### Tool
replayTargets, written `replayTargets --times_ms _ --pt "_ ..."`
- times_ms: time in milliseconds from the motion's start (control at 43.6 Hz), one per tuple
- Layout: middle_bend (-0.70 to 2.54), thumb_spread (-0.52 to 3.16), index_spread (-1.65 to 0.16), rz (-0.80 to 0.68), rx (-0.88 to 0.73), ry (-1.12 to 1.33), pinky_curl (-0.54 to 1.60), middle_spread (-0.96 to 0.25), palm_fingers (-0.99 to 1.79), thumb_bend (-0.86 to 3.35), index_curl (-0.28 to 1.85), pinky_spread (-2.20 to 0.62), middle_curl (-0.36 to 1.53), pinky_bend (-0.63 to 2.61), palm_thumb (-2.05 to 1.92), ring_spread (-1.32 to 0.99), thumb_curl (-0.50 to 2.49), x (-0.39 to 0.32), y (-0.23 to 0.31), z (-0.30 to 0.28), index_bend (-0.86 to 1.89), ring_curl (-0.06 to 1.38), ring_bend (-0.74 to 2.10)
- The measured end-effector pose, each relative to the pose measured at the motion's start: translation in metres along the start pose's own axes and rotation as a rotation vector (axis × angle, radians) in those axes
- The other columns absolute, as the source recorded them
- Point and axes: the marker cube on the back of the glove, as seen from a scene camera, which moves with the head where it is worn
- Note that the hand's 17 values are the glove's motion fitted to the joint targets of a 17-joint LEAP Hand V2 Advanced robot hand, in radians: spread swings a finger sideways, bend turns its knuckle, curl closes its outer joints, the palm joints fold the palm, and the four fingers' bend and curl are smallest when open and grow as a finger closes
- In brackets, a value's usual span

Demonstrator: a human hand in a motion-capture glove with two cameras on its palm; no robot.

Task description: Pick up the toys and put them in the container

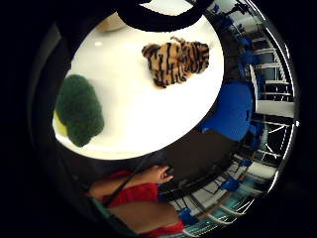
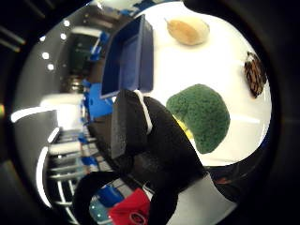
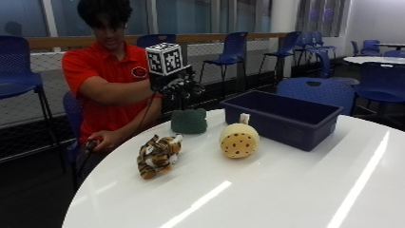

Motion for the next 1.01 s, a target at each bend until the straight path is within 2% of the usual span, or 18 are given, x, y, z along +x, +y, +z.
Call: replayTargets --times_ms 184,413,643,1010 --pt "0.17 0.84 -0.23 -0.010 -0.003 -0.007 0.17 -0.07 -0.04 -0.08 0.11 0.03 0.08 0.55 -0.12 -0.02 0.01 0.002 0.000 0.002 0.19 0.03 0.17" --pt "0.17 1.09 -0.28 -0.024 -0.006 -0.020 0.22 -0.08 -0.07 -0.08 0.18 0.03 0.14 0.58 -0.12 -0.02 0.03 0.000 0.002 0.008 0.18 0.06 0.18" --pt "0.17 1.17 -0.29 -0.061 -0.013 -0.043 0.25 -0.08 -0.09 -0.08 0.22 0.03 0.18 0.59 -0.13 -0.03 0.04 -0.009 0.002 0.020 0.17 0.09 0.18" --pt "0.15 1.06 -0.30 -0.146 -0.048 -0.068 0.30 -0.08 -0.10 -0.11 0.25 0.05 0.21 0.70 -0.17 -0.03 0.05 -0.025 0.013 0.075 0.16 0.13 0.17"
